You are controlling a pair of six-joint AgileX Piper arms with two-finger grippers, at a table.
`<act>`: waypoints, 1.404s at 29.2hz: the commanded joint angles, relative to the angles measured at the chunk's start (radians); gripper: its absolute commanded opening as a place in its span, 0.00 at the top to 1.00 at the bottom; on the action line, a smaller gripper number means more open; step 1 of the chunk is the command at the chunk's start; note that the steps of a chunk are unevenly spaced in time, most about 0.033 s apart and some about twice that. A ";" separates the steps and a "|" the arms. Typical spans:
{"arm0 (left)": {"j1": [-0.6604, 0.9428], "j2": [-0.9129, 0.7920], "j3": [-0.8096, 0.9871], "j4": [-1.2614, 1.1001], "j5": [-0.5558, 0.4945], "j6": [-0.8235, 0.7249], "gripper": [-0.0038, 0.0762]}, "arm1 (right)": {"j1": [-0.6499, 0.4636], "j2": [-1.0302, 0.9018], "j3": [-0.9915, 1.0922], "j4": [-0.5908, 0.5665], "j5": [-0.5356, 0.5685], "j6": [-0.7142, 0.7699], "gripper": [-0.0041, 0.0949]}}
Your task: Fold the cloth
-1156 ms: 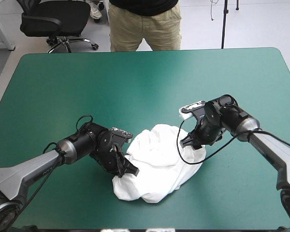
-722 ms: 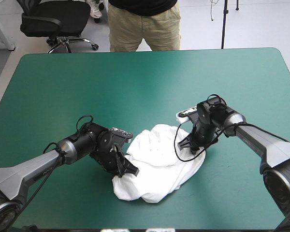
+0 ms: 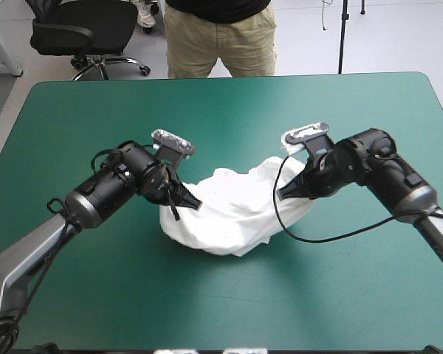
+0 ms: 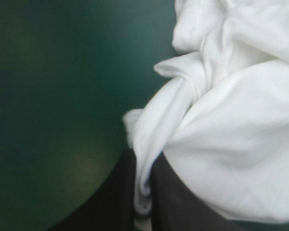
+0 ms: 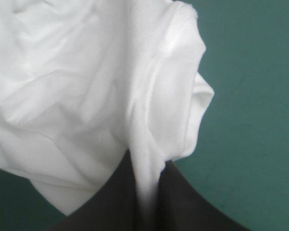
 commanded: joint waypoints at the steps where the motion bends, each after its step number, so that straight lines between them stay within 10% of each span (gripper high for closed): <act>1: -0.001 -0.068 -0.178 0.085 0.026 -0.018 0.97 | 0.001 -0.101 -0.144 -0.017 -0.015 0.000 0.98; 23: -0.001 -0.113 -1.168 0.083 0.022 0.176 0.97 | 0.001 -0.131 -1.069 -0.017 -0.044 -0.239 0.98; 31: -0.001 -0.224 -1.069 0.028 0.086 0.212 0.97 | 0.001 -0.135 -1.083 -0.017 0.188 -0.234 0.97; 41: -0.001 -0.380 -0.512 -0.059 0.180 0.107 0.97 | 0.001 -0.302 -0.663 0.054 0.186 -0.074 0.98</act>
